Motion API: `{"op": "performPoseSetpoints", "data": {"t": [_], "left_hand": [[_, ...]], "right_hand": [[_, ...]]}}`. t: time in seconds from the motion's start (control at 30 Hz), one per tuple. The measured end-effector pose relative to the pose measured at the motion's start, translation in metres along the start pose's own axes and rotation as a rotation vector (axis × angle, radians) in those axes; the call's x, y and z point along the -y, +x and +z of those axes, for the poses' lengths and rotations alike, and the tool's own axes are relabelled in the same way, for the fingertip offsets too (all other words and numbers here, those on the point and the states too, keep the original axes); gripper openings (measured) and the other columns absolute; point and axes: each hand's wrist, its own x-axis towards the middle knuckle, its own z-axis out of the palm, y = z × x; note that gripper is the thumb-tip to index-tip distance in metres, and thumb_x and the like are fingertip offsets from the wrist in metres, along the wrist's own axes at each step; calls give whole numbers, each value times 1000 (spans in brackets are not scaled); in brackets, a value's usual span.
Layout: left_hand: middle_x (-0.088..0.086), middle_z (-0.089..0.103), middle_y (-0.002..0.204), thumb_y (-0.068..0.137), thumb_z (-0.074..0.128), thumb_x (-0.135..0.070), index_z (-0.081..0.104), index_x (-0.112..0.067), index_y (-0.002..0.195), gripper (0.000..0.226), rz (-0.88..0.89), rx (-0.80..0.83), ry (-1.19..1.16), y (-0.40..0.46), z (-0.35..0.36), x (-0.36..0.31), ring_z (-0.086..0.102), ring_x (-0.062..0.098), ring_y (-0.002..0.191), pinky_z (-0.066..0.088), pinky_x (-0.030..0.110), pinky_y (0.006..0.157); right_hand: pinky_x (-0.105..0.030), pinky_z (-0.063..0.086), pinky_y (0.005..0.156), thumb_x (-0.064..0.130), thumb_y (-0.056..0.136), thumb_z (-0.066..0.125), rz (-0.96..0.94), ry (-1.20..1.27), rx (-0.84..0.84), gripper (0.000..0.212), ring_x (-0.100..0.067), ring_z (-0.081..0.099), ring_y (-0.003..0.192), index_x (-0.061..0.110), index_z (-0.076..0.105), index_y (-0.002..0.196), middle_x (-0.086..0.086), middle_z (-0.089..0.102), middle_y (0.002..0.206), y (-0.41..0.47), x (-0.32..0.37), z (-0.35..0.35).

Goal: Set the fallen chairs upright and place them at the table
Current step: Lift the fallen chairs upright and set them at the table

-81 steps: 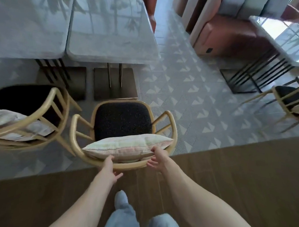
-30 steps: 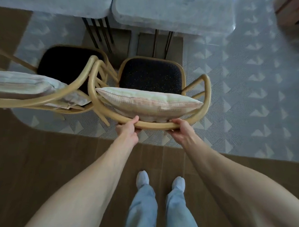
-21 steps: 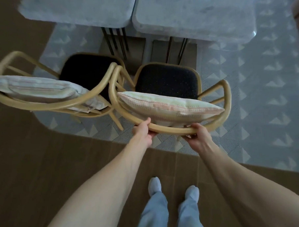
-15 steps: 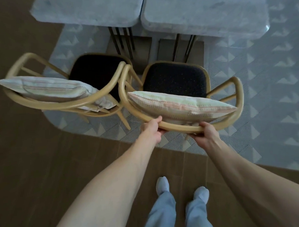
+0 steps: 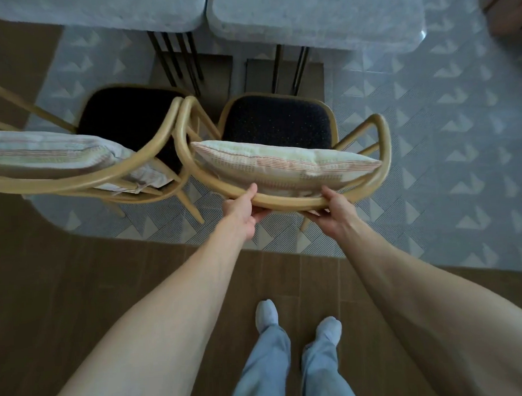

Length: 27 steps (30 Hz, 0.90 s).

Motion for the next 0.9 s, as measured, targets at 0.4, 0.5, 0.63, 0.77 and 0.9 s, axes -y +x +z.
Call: {"op": "performPoseSetpoints", "data": {"t": [0.4,0.5,0.63,0.77,0.9], "left_hand": [[11,73,101,98,54,-20,68,-11,91,18,377,6,438,-117,45,32,69,26,93,55,39,89],[9,73,111,101,50,-23,70,-15,99,22,564,273,514,-168,80,27,68,25,108,53,42,100],[13,71,121,104,44,-19,69,-8,117,30,728,593,549,-247,131,45,66,20,112,49,39,104],[13,69,125,95,44,-32,67,-6,121,43,849,885,634,-341,171,107,66,23,113,50,36,101],[10,71,118,91,48,-31,68,-13,111,34,838,1128,607,-442,183,212,68,25,108,51,43,99]], "right_hand": [[-45,56,99,21,101,54,-301,-300,-9,17,-24,68,99,13,67,92,-11,69,103,-101,25,-30],[-38,56,94,19,102,52,-499,-235,76,22,-28,68,108,9,70,99,-12,72,108,-143,55,-52],[-35,55,94,17,104,49,-769,-75,85,25,-26,69,108,7,67,118,-9,73,109,-211,103,-115],[-40,54,103,18,104,49,-1041,10,13,23,-27,69,114,12,68,116,-12,73,118,-300,132,-216],[-39,54,103,28,96,51,-1238,126,-116,28,-22,71,110,16,70,114,-9,75,116,-395,121,-349]]}}
